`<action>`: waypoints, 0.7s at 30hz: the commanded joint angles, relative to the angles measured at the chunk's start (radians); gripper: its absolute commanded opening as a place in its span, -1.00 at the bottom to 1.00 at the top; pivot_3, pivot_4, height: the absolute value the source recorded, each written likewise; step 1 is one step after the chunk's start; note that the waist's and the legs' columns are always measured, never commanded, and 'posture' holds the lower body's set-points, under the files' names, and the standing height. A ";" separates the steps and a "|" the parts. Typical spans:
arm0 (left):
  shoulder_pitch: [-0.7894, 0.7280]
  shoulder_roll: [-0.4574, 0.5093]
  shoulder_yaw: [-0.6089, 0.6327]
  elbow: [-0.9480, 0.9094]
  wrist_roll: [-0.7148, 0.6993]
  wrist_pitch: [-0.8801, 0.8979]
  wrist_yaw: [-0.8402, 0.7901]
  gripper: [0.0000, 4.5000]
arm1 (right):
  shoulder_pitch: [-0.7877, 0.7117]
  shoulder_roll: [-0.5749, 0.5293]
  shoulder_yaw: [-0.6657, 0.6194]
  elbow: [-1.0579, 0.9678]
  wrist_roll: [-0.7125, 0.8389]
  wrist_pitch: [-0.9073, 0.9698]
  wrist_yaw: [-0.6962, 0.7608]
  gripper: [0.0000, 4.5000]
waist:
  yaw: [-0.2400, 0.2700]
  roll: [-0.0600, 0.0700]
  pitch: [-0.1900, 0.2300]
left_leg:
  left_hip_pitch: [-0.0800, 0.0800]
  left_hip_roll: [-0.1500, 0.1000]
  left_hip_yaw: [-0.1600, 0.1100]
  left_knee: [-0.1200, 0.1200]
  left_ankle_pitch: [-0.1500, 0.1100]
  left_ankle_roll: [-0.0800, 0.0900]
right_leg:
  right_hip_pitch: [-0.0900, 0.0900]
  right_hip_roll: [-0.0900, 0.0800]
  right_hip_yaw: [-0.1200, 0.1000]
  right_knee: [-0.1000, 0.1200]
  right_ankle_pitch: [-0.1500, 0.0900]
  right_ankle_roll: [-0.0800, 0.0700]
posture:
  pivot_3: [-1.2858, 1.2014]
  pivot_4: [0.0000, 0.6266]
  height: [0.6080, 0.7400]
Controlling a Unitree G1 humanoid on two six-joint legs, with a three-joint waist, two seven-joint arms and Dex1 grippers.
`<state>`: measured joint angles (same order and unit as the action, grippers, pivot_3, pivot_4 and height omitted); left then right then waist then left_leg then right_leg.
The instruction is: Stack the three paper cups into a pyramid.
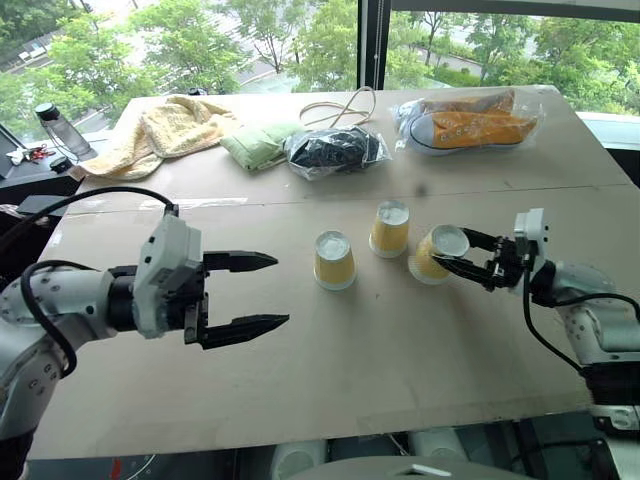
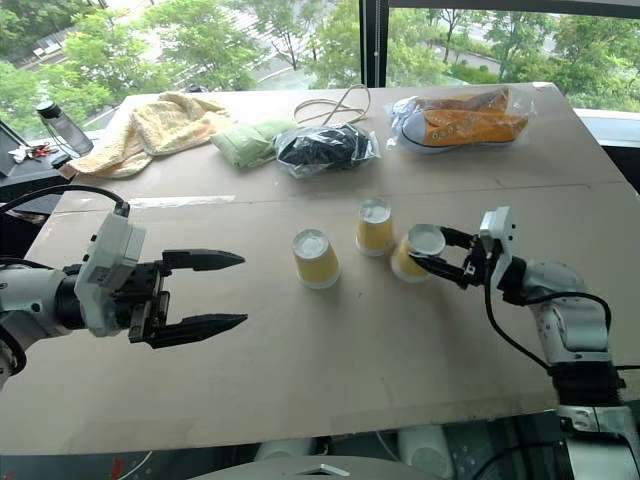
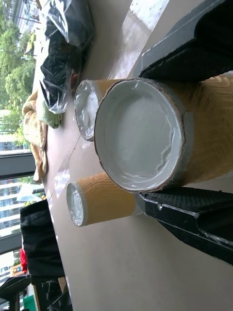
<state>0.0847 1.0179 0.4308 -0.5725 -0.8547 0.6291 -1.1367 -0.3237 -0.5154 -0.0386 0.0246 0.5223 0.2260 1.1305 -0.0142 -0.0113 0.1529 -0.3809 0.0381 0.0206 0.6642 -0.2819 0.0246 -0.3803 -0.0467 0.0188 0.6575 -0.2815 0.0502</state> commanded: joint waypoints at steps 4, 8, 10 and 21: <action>0.072 -0.025 0.085 -0.031 0.023 -0.034 0.004 1.00 | -0.098 0.058 0.090 0.068 -0.038 -0.007 0.037 -0.06 | 0.005 -0.001 0.001 | -0.001 0.000 -0.001 0.000 0.000 0.000 | 0.000 -0.001 -0.001 -0.001 0.000 0.000 | 0.03 -0.52 1.00; 0.115 -0.044 0.117 -0.059 0.022 -0.034 0.018 1.00 | -0.133 0.098 0.128 0.107 -0.069 -0.031 0.041 -0.06 | 0.001 -0.001 0.001 | -0.001 0.000 0.000 0.000 0.000 0.000 | 0.000 -0.002 -0.001 0.000 0.000 0.000 | 0.03 -0.52 1.00; 0.125 -0.048 0.124 -0.071 0.018 -0.032 0.025 1.00 | -0.145 0.114 0.138 0.124 -0.082 -0.039 0.036 -0.06 | 0.000 -0.001 0.001 | -0.001 0.000 0.000 0.000 0.000 0.000 | 0.000 -0.002 -0.001 0.000 0.000 0.000 | 0.03 -0.52 1.00; 0.129 -0.057 0.128 -0.081 0.019 -0.038 0.042 1.00 | -0.170 0.167 0.182 0.163 -0.138 -0.053 0.031 -0.06 | 0.000 -0.001 0.001 | -0.001 0.000 0.000 0.000 0.000 0.000 | -0.001 -0.002 -0.001 0.000 0.000 0.000 | 0.03 -0.52 1.00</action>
<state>0.2202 0.9648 0.5404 -0.6274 -0.8281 0.6063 -1.0970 -0.4810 -0.3525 0.1400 0.1982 0.3906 0.1892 1.1616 -0.0146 -0.0121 0.1538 -0.3815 0.0379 0.0203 0.6639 -0.2818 0.0243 -0.3817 -0.0490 0.0177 0.6581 -0.2813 0.0499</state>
